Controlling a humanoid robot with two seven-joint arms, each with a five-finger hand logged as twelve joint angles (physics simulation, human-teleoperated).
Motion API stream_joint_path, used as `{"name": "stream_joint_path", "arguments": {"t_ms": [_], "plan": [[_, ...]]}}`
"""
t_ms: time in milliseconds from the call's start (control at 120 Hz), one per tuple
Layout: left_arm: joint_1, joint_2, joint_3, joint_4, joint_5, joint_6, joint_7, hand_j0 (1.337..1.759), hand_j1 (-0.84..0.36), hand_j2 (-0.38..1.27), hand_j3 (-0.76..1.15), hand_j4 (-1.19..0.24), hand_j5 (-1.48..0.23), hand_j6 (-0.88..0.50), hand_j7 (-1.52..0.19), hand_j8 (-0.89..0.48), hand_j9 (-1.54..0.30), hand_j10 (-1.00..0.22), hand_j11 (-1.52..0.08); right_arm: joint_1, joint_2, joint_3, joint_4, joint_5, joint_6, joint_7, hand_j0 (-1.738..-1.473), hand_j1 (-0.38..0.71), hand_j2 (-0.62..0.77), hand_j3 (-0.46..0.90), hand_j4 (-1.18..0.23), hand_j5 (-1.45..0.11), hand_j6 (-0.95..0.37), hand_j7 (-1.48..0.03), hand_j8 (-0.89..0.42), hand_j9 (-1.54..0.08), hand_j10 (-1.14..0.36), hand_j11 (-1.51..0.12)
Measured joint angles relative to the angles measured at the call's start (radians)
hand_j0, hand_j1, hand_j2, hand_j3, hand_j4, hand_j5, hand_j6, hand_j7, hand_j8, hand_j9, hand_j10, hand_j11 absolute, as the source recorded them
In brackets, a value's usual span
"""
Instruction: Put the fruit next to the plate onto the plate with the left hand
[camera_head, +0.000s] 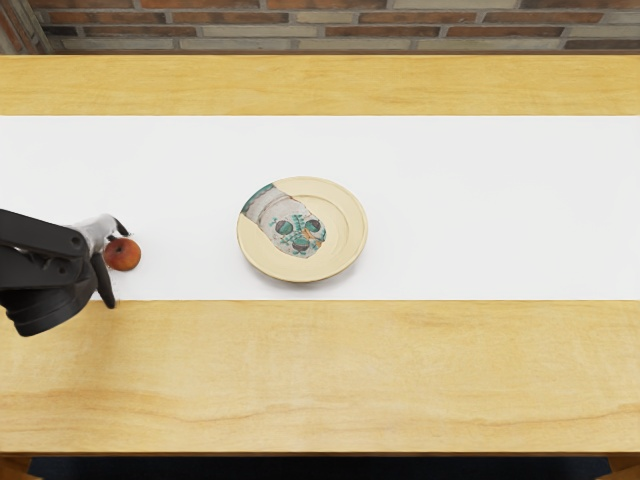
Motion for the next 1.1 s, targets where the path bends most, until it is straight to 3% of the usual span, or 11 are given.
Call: {"name": "stream_joint_path", "arguments": {"t_ms": [267,783,1100], "plan": [[-0.032,-0.015,0.013,0.009,-0.040,0.005,0.021,1.658,0.06,0.05,0.00,-0.25,-0.32,-0.25,-0.33,-0.24,-0.32,-0.24,-0.32,0.000,0.000,0.000,-0.001,-0.001,-0.001,0.000,-1.658,-0.30,-0.01,0.00,-0.04,-0.05,-0.04,-0.05,-0.04,-0.05,-0.04,-0.05],[-0.033,-0.147,0.019,0.115,-0.109,0.005,0.027,1.658,0.05,0.05,0.00,-0.25,-0.32,-0.25,-0.32,-0.25,-0.32,-0.25,-0.32,0.000,0.000,0.000,-0.002,-0.001,0.000,0.000,-1.658,-0.30,-0.01,0.00,-0.04,-0.05,-0.04,-0.05,-0.04,-0.05,-0.04,-0.05],[-0.030,-0.182,0.025,0.127,-0.119,0.005,0.062,1.658,-0.07,0.07,0.00,-0.35,-0.46,-0.35,-0.46,-0.35,-0.46,-0.35,-0.46,0.000,0.000,0.000,-0.002,0.000,0.000,0.000,-1.658,-0.30,-0.01,0.00,-0.04,-0.05,-0.04,-0.05,-0.04,-0.05,-0.04,-0.05]]}}
